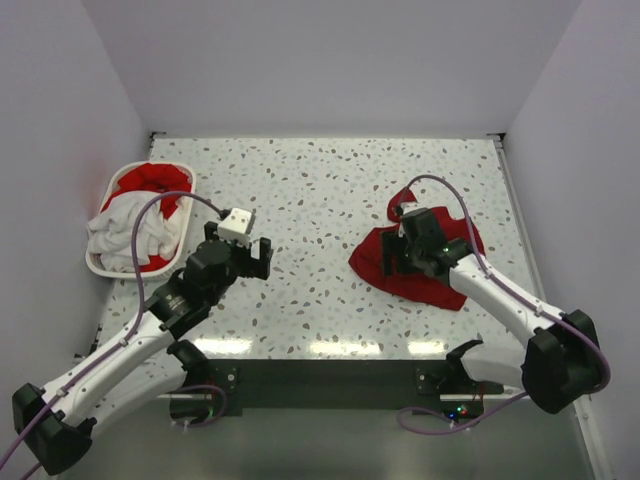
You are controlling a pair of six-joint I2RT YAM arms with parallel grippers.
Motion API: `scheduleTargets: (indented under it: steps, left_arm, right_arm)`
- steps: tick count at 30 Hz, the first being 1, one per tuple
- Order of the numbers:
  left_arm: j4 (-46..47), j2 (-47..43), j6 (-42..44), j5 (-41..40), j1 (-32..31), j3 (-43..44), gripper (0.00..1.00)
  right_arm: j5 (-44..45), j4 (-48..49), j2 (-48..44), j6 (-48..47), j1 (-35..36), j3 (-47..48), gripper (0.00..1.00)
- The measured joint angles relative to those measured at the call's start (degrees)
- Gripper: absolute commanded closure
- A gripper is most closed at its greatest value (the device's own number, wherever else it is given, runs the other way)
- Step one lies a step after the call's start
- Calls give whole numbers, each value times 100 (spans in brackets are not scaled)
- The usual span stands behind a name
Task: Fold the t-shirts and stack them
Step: Flatten the tshirt out
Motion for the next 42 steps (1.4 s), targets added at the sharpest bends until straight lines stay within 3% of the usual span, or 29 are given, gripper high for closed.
scheduleTargets:
  steps: [7, 12, 15, 16, 18, 19, 20, 25, 30, 33, 36, 39, 40, 42]
  left_arm:
    - [-13, 177, -33, -42, 0, 0, 5]
    - [-22, 256, -37, -74, 0, 0, 5]
    - [-22, 278, -35, -76, 0, 0, 5]
    - [-22, 284, -35, -76, 0, 0, 5]
    - [-24, 289, -35, -79, 0, 0, 5]
    - [-24, 289, -37, -79, 0, 0, 5]
    - [-24, 289, -35, -81, 0, 0, 5]
    - [-28, 289, -37, -120, 0, 0, 5]
    - [-28, 313, -37, -151, 0, 0, 5]
    - [-33, 315, -37, -173, 0, 0, 5]
    - [-33, 313, -37, -214, 0, 0, 5]
    - [-120, 262, 20, -472, 7, -17, 5]
    - [-160, 212, 17, -568, 59, -57, 5]
    - [-251, 101, 31, -793, 122, -111, 5]
  right_arm:
    - [17, 317, 498, -4, 57, -214, 30]
    - [4, 529, 813, -33, 116, -348, 41]
    - [-13, 590, 966, -76, 133, -348, 56]
    - [-11, 595, 1001, -96, 146, -348, 69]
    - [-13, 595, 1032, -125, 184, -348, 84]
    - [-15, 590, 1036, -129, 210, -348, 98]
    - [-20, 588, 1036, -136, 245, -348, 100]
    - [-37, 402, 1005, 26, 629, -138, 100]
    - [-85, 258, 1075, 647, 1646, 752, 100]
    - [-81, 350, 1646, 1036, 2365, 1589, 100]
    - [-105, 476, 2785, 1305, 2944, 2769, 99]
    - [-55, 507, 3869, 1456, 3250, 3950, 77]
    - [-13, 448, 4079, 1482, 3268, 4190, 65]
    - [70, 310, 4339, 1488, 3241, 4555, 54]
